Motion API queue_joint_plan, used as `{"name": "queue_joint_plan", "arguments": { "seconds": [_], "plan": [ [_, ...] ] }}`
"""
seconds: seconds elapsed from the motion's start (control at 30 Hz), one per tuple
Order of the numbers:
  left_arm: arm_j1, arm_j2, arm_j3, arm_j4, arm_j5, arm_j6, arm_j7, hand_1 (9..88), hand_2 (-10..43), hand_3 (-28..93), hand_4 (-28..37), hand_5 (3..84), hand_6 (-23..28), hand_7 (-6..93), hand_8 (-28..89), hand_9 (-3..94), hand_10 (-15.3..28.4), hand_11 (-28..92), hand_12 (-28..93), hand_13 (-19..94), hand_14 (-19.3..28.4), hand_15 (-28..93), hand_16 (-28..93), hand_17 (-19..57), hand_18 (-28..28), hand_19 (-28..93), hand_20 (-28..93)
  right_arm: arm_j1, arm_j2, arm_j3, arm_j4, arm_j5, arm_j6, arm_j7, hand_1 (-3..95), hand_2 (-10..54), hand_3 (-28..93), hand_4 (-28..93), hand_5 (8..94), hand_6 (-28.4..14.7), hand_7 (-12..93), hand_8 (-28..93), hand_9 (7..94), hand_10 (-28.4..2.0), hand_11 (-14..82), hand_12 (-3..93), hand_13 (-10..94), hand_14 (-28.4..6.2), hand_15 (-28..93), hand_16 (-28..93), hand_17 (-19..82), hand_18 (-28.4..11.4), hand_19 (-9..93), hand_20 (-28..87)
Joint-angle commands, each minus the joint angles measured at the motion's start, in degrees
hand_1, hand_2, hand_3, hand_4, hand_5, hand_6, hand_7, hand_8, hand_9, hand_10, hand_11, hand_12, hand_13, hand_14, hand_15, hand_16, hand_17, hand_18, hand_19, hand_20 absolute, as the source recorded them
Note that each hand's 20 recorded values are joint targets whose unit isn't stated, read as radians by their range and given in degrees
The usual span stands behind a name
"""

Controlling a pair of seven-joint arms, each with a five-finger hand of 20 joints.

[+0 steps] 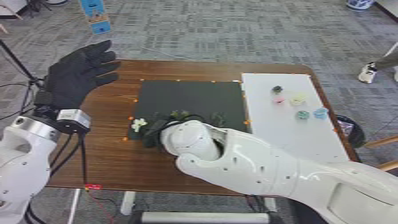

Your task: Arrange flowers

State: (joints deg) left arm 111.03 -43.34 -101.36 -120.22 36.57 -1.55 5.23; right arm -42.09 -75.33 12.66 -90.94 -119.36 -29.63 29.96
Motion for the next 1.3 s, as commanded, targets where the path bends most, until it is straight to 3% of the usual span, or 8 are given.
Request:
{"name": "queue_joint_plan", "arguments": {
  "seconds": [0.03,0.2,0.5,0.63,0.77,0.9,1.1,1.3],
  "plan": [
    [0.80,-0.79,-0.74,-0.55,-0.11,0.36,-0.17,23.7,-2.4,71,-28.3,31.0,2.9,20.2,-10,29.6,12.9,25,18,24,15.0,30,1,-9.1,22.8,46,9,-2.75,4.25,0.57,-1.84,-1.84,4.37,-2.31,22.7,16.0,91,-7,35.7,-0.7,13,-12,81.1,-11.5,66.0,31.8,85,-3.7,88,40,58,-22.7,93,74],
    [0.36,-0.78,-0.36,-0.31,-0.11,0.24,-0.62,23.7,-2.4,71,-28.3,31.0,2.9,20.2,-10,29.6,12.9,25,18,24,15.0,30,1,-9.2,22.8,46,9,-2.96,5.25,-0.48,-2.48,-2.11,11.89,-3.74,22.4,11.6,86,-10,35.5,-0.4,13,-12,80.9,-11.3,66.0,31.9,85,-3.4,88,40,58,-22.6,93,74],
    [0.28,-0.71,-0.08,-0.32,-0.19,0.04,-0.88,23.7,-2.4,71,-28.3,31.0,2.9,20.2,-10,29.6,12.9,25,18,24,15.0,29,1,-9.1,22.8,46,9,-3.26,4.06,-0.18,-2.14,-1.85,12.34,-2.97,21.8,11.2,86,-11,35.4,-0.1,13,-12,80.8,-11.2,66.0,31.9,85,-3.3,88,40,58,-22.5,93,74],
    [-0.82,-0.48,0.82,0.20,-0.19,-0.24,-1.15,23.7,-2.4,71,-28.3,31.0,3.0,20.2,-10,29.6,12.9,25,18,24,15.0,29,1,-9.1,22.8,46,9,-3.26,3.15,-0.37,-1.38,-1.68,13.92,-3.00,21.7,11.3,86,-11,35.4,0.0,13,-12,80.8,-11.1,66.0,31.8,85,-3.2,88,40,58,-22.5,93,74],
    [-1.40,-0.43,1.39,0.43,-0.20,-0.27,-1.06,23.7,-2.4,71,-28.3,31.1,2.9,20.1,-10,29.6,12.9,25,18,24,15.0,29,1,-9.1,22.8,46,9,-3.28,3.16,-1.04,-1.39,-1.48,19.87,-4.84,22.1,9.8,86,-12,34.3,0.4,13,-12,80.3,-11.3,66.0,31.9,85,-3.3,88,40,58,-22.4,93,74],
    [-1.31,-0.51,1.14,0.34,-0.22,-0.50,-1.11,23.7,-2.4,71,-28.3,31.0,2.9,20.2,-10,29.6,12.9,25,18,24,15.0,30,1,-9.1,22.7,46,9,-4.05,3.94,-0.75,-2.17,-2.17,24.98,-6.02,22.7,6.3,85,-13,32.9,0.6,13,-12,80.1,-11.1,66.1,31.8,85,-3.3,88,40,58,-22.4,93,74],
    [0.19,-1.02,-0.16,-0.24,-0.18,-0.09,-0.65,23.6,-2.4,71,-28.3,31.0,2.9,20.1,-10,29.6,12.9,25,18,24,15.0,30,1,-9.1,22.8,46,9,-5.51,7.30,2.34,-5.55,-2.33,24.93,-7.03,23.0,1.4,82,-17,32.9,0.7,13,-12,79.8,-11.2,65.8,31.8,84,-3.4,88,41,58,-22.2,93,74],
    [3.59,-2.58,-2.59,-1.78,-0.01,0.81,-0.16,23.6,-2.4,71,-28.3,31.0,2.9,20.1,-10,29.6,12.9,25,18,24,15.0,30,1,-9.1,22.8,46,9,-10.15,15.72,8.96,-9.51,-3.24,33.12,-3.65,22.9,-1.8,78,-23,37.5,-0.2,14,-11,74.4,-11.9,60.5,29.6,81,-4.1,88,40,54,-22.2,93,73]
  ]
}}
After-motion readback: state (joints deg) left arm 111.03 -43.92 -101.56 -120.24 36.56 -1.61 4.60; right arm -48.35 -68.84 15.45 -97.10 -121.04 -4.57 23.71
